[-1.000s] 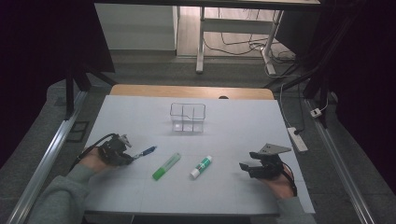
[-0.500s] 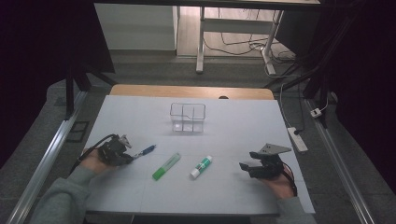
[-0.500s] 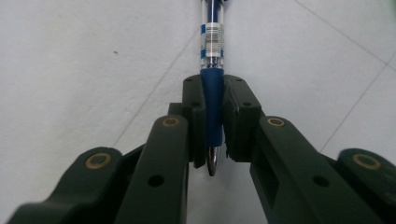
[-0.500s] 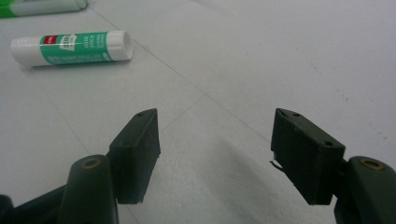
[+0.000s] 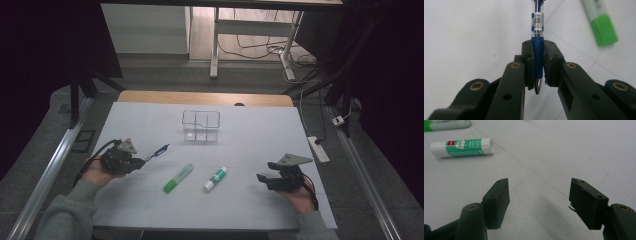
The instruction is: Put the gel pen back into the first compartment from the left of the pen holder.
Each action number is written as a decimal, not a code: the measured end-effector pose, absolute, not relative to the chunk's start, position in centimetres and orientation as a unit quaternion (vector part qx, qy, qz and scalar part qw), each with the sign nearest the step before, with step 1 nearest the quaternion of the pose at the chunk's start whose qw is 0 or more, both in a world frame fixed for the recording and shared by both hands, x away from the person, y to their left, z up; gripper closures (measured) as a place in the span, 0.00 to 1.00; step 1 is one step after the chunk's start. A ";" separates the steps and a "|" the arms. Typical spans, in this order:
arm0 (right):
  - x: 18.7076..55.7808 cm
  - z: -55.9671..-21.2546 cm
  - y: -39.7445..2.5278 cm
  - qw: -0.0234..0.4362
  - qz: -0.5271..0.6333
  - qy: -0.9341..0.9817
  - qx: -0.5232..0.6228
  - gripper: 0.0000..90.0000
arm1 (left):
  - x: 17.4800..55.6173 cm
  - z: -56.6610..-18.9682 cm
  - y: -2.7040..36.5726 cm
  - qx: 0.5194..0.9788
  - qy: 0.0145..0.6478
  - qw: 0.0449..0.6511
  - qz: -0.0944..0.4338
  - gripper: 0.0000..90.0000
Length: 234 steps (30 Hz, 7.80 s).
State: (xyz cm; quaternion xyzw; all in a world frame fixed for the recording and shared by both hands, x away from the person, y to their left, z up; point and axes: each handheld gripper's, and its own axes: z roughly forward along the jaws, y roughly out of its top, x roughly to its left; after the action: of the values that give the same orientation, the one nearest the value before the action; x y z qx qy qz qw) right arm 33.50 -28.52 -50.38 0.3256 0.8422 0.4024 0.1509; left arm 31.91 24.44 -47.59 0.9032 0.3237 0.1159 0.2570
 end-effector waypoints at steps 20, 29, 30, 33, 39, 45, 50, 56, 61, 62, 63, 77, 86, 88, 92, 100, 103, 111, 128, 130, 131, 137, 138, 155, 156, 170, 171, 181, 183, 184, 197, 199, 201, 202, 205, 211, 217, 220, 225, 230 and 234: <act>33.5 -50.3 -28.5 0.154 0.401 0.843 0.324 0.36 | 32.1 -45.9 21.1 0.888 0.293 0.326 0.139 0.88; 33.6 -50.4 -28.5 0.155 0.399 0.844 0.324 0.36 | 32.8 -45.3 19.5 0.881 0.281 0.354 0.139 0.88; 33.6 -50.5 -28.4 0.155 0.400 0.843 0.324 0.36 | 33.0 -45.1 19.1 0.881 0.277 0.357 0.139 0.88; 33.6 -50.4 -28.3 0.157 0.398 0.844 0.323 0.36 | 33.4 -44.6 18.0 0.881 0.266 0.365 0.139 0.88; 33.5 -50.5 -28.4 0.157 0.398 0.844 0.323 0.36 | 33.6 -44.2 16.7 0.879 0.253 0.379 0.140 0.88; 33.6 -50.5 -28.2 0.163 0.393 0.846 0.321 0.36 | 33.4 -44.2 16.4 0.880 0.245 0.379 0.148 0.88; 33.6 -50.4 -28.0 0.166 0.395 0.846 0.317 0.36 | 33.0 -44.2 15.9 0.878 0.241 0.385 0.149 0.88; 33.6 -50.4 -27.6 0.168 0.396 0.849 0.308 0.36 | 32.8 -44.7 14.9 0.883 0.233 0.381 0.145 0.88; 33.6 -50.3 -27.4 0.169 0.400 0.848 0.305 0.36 | 32.5 -45.0 14.0 0.887 0.219 0.378 0.151 0.88; 33.6 -50.3 -27.4 0.169 0.401 0.847 0.305 0.36 | 32.5 -45.0 13.9 0.887 0.218 0.378 0.151 0.88; 33.6 -50.2 -27.3 0.170 0.401 0.847 0.304 0.36 | 32.5 -45.0 13.8 0.888 0.217 0.377 0.150 0.88; 33.2 -49.7 -26.2 0.165 0.423 0.843 0.289 0.36 | 32.3 -45.9 12.3 0.899 0.196 0.364 0.145 0.88; 32.9 -49.4 -25.3 0.166 0.429 0.844 0.276 0.36 | 32.2 -46.8 11.0 0.909 0.184 0.350 0.135 0.88; 32.8 -49.3 -25.1 0.167 0.428 0.845 0.273 0.36 | 32.2 -47.0 10.7 0.911 0.182 0.346 0.132 0.88; 32.5 -49.1 -24.6 0.172 0.431 0.846 0.264 0.36 | 32.1 -47.3 10.2 0.916 0.174 0.337 0.130 0.88; 32.3 -48.7 -23.8 0.178 0.436 0.846 0.251 0.36 | 32.1 -47.7 9.6 0.919 0.172 0.334 0.120 0.88; 32.2 -48.5 -23.4 0.180 0.436 0.847 0.245 0.36 | 32.1 -48.0 9.4 0.920 0.173 0.330 0.117 0.88; 31.9 -47.9 -22.1 0.180 0.437 0.853 0.221 0.35 | 32.1 -48.3 8.8 0.924 0.176 0.319 0.113 0.88; 31.9 -46.8 -19.1 0.172 0.439 0.863 0.180 0.35 | 32.1 -48.8 8.0 0.929 0.174 0.309 0.103 0.88; 31.9 -46.9 -18.8 0.170 0.438 0.865 0.177 0.35 | 32.1 -48.9 7.9 0.930 0.173 0.307 0.102 0.88; 32.0 -46.8 -18.7 0.170 0.438 0.866 0.175 0.35 | 32.1 -48.9 7.9 0.931 0.172 0.307 0.102 0.88; 32.0 -46.8 -18.2 0.171 0.437 0.867 0.169 0.35 | 32.0 -48.8 7.8 0.931 0.171 0.305 0.105 0.88; 32.0 -46.7 -18.2 0.174 0.433 0.869 0.166 0.35 | 32.0 -48.8 7.7 0.932 0.170 0.301 0.108 0.88; 32.5 -46.3 -15.6 0.179 0.384 0.896 0.133 0.36 | 31.6 -48.5 7.1 0.938 0.152 0.292 0.107 0.88; 32.5 -46.3 -15.5 0.179 0.381 0.897 0.131 0.36 | 31.6 -48.4 7.1 0.938 0.151 0.292 0.107 0.88; 33.1 -46.7 -13.2 0.179 0.299 0.934 0.081 0.46 | 31.4 -48.1 7.5 0.938 0.147 0.296 0.107 0.88; 33.1 -46.8 -13.2 0.181 0.292 0.936 0.077 0.48 | 31.3 -48.1 7.5 0.938 0.145 0.296 0.106 0.88; 33.0 -47.1 -13.6 0.169 0.263 0.949 0.038 0.70 | 31.1 -47.9 7.3 0.942 0.122 0.297 0.100 0.88; 32.8 -47.2 -13.6 0.163 0.258 0.952 0.028 0.73 | 31.0 -47.9 7.3 0.942 0.118 0.298 0.102 0.87; 32.8 -47.2 -13.5 0.158 0.256 0.953 0.023 0.74 | 31.0 -47.9 7.4 0.942 0.116 0.298 0.106 0.87; 33.0 -47.2 -14.1 0.133 0.294 0.946 0.034 0.84 | 32.0 -47.5 9.1 0.902 0.207 0.360 0.122 0.52; 33.1 -47.2 -14.4 0.138 0.301 0.943 0.046 0.83 | 32.1 -47.5 9.4 0.892 0.227 0.371 0.124 0.46; 33.3 -47.2 -14.7 0.142 0.309 0.939 0.055 0.83 | 32.2 -47.4 9.5 0.884 0.244 0.378 0.126 0.41; 33.3 -47.2 -14.9 0.146 0.318 0.935 0.063 0.83 | 32.2 -47.4 9.6 0.881 0.249 0.382 0.125 0.40; 33.4 -47.2 -15.4 0.148 0.346 0.922 0.084 0.83 | 32.3 -47.4 9.9 0.875 0.263 0.389 0.122 0.35; 33.6 -47.1 -16.5 0.151 0.384 0.904 0.114 0.83 | 32.6 -47.4 10.3 0.860 0.287 0.408 0.110 0.31; 33.7 -47.0 -17.2 0.146 0.415 0.887 0.138 0.83 | 32.9 -47.6 10.8 0.848 0.309 0.417 0.106 0.27; 33.7 -47.0 -17.3 0.148 0.423 0.882 0.144 0.83 | 32.9 -47.7 10.9 0.845 0.316 0.419 0.105 0.27; 33.7 -46.9 -17.4 0.149 0.436 0.875 0.150 0.83 | 33.0 -47.7 11.1 0.837 0.324 0.432 0.094 0.27; 33.6 -47.1 -17.2 0.148 0.440 0.873 0.149 0.83 | 33.1 -47.8 11.0 0.830 0.328 0.444 0.083 0.27; 33.5 -47.4 -16.9 0.149 0.439 0.874 0.146 0.83 | 33.1 -47.9 10.8 0.826 0.329 0.451 0.074 0.27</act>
State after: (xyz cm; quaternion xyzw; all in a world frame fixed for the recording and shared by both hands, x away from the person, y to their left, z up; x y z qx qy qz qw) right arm 33.51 -16.91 -47.44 0.1464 0.8740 0.4387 0.1491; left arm 33.10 10.80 -47.90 0.8263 0.3294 0.0744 0.4508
